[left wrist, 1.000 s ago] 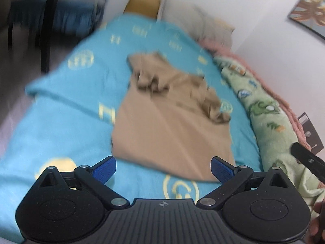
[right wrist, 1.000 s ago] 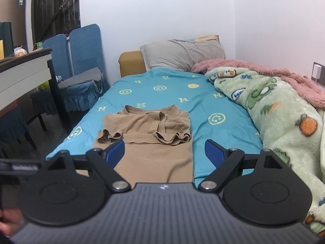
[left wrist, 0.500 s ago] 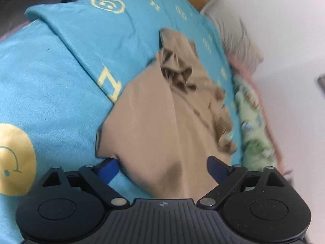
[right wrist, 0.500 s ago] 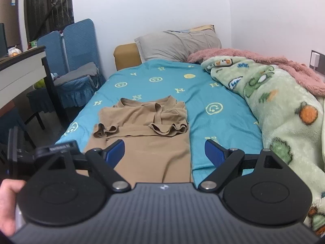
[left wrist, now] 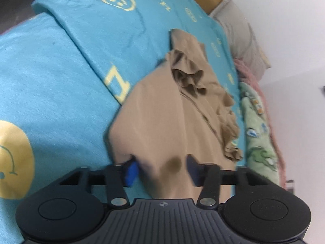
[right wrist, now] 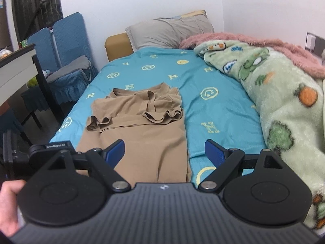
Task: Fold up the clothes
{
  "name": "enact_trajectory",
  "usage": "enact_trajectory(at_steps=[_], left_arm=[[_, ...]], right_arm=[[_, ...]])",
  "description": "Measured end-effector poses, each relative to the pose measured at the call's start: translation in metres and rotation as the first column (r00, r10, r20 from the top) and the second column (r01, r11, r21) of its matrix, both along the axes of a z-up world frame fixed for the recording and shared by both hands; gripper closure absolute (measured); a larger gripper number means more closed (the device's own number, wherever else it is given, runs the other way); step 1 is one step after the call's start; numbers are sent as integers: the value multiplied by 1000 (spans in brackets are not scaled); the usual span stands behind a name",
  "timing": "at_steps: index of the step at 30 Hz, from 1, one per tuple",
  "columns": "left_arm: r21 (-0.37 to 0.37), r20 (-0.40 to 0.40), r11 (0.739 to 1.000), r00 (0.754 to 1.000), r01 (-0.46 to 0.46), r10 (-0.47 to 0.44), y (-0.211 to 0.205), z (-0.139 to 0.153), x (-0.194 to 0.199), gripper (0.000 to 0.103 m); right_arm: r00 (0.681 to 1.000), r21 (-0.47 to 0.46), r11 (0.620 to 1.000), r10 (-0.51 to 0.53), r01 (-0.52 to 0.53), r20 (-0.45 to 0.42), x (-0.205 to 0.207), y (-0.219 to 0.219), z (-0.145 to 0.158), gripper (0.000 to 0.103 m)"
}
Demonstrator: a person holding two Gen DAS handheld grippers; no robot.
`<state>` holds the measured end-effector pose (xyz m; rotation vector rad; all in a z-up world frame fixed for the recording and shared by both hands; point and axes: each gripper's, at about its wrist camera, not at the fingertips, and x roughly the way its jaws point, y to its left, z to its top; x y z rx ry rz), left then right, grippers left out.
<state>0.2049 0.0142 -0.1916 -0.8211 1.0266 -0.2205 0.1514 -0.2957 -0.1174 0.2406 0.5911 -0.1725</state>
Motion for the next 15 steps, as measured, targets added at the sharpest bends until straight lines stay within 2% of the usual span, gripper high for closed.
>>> enact_trajectory(at_steps=[1,2,6,9,12,14,15], left_arm=[[13,14,1000,1000,-1,1,-1,1,2,73],[32,26,999,1000,-4,3,-2,3,2,89],[60,84,998,996,-1,-4,-7,12,2,95],[54,149,998,989,16,-24,-8,25,-6,96],[13,187,1000,982,17,-19,-1,37,-17,97],[-19,205,1000,979,15,-11,3,43,-24,97],[-32,208,999,978,17,-10,5,44,-26,98]], right_arm=[[1000,18,1000,-3,3,-8,1,-2,-1,16],[1000,35,999,-5,5,-13,2,-5,-2,16],[999,134,991,-4,8,-33,5,-16,-8,16],[999,273,962,14,-1,-45,6,-26,-15,16],[999,463,886,25,-6,-35,4,-38,-26,15],[997,610,793,53,-11,-50,7,-42,-40,14],[995,682,732,76,-13,-64,10,-41,-48,14]])
